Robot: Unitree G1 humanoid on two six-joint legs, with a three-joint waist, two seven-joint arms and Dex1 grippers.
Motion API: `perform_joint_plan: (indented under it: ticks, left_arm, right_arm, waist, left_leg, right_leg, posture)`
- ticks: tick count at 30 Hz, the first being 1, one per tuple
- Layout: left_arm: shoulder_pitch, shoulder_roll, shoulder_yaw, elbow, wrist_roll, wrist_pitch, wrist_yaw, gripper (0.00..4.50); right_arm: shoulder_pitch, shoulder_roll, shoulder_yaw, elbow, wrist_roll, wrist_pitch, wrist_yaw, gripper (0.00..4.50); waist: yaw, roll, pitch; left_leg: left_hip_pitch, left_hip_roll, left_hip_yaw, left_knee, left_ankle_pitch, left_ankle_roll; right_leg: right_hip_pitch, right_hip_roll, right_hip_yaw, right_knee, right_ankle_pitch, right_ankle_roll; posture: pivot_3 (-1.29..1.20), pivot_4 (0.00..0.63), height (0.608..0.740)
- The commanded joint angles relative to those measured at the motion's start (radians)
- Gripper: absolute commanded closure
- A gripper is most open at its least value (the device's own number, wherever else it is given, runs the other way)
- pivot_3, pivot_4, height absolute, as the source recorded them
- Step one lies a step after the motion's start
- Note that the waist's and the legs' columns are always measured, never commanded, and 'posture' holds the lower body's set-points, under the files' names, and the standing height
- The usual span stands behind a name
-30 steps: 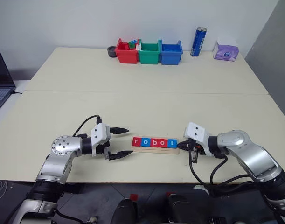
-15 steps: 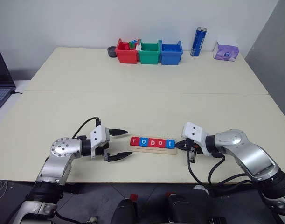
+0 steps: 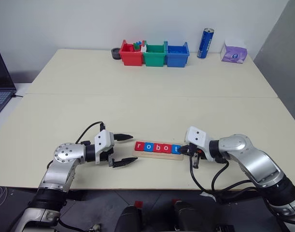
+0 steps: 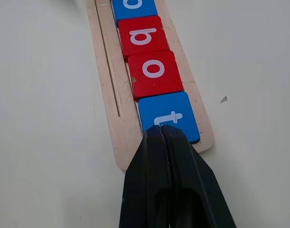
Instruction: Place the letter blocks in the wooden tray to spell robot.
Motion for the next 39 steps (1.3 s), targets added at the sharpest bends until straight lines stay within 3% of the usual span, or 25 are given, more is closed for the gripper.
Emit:
perform_joint_plan:
  ticks: [1,9,15,19,29,39]
  left_arm:
    - [-0.011,0.0,0.04,-0.053,-0.03,0.033,0.034,0.0]
    - [0.022,0.046,0.09,-0.144,-0.055,0.163,0.09,0.0]
    - [0.054,0.079,0.108,-0.177,-0.047,0.172,0.082,0.0]
    - [0.058,0.092,0.108,-0.164,-0.035,0.148,0.068,0.0]
    - [0.039,0.108,0.098,-0.138,-0.018,0.11,0.042,0.0]
    - [0.017,0.098,0.099,-0.143,-0.032,0.148,0.032,0.0]
  right_arm:
    - [-0.007,-0.011,-0.107,-0.087,0.053,-0.012,-0.001,4.46]
    - [0.185,0.063,-0.297,-0.215,0.169,-0.076,-0.066,4.46]
    - [0.322,0.005,-0.382,-0.287,0.296,-0.035,-0.012,4.46]
    - [0.324,-0.041,-0.419,-0.27,0.34,-0.044,0.017,3.61]
    - [0.231,-0.189,-0.413,-0.241,0.445,-0.007,0.131,0.1]
    - [0.174,-0.194,-0.392,-0.191,0.416,-0.068,0.13,0.04]
  waist:
    - [0.0,0.0,0.0]
    - [0.0,0.0,0.0]
    - [0.0,0.0,0.0]
    - [0.0,-0.001,0.0]
    - [0.0,-0.001,0.0]
    - [0.001,-0.001,0.0]
  left_leg:
    - [0.0,0.0,0.0,0.0,0.0,0.0]
    - [-0.001,0.0,-0.001,-0.001,0.0,0.0]
    - [0.0,0.0,-0.001,0.0,0.0,0.0]
    - [0.002,0.0,0.0,0.0,0.0,0.0]
    - [0.002,0.0,0.001,0.0,0.0,0.0]
    - [0.001,0.0,0.001,0.0,0.0,0.0]
  right_leg:
    - [0.0,0.0,0.0,0.0,0.0,0.0]
    - [0.0,0.0,-0.001,0.0,0.0,0.0]
    - [0.0,0.0,0.001,0.0,-0.001,0.002]
    - [0.001,0.0,0.002,0.0,-0.003,0.005]
    - [0.001,0.0,0.001,0.0,-0.003,0.005]
    - [0.001,0.0,0.001,-0.001,-0.003,0.005]
  posture:
    - [0.0,0.15,0.74]
    - [0.0,0.15,0.74]
    - [0.0,0.15,0.74]
    - [0.0,0.15,0.74]
    - [0.0,0.15,0.74]
    - [0.0,0.15,0.74]
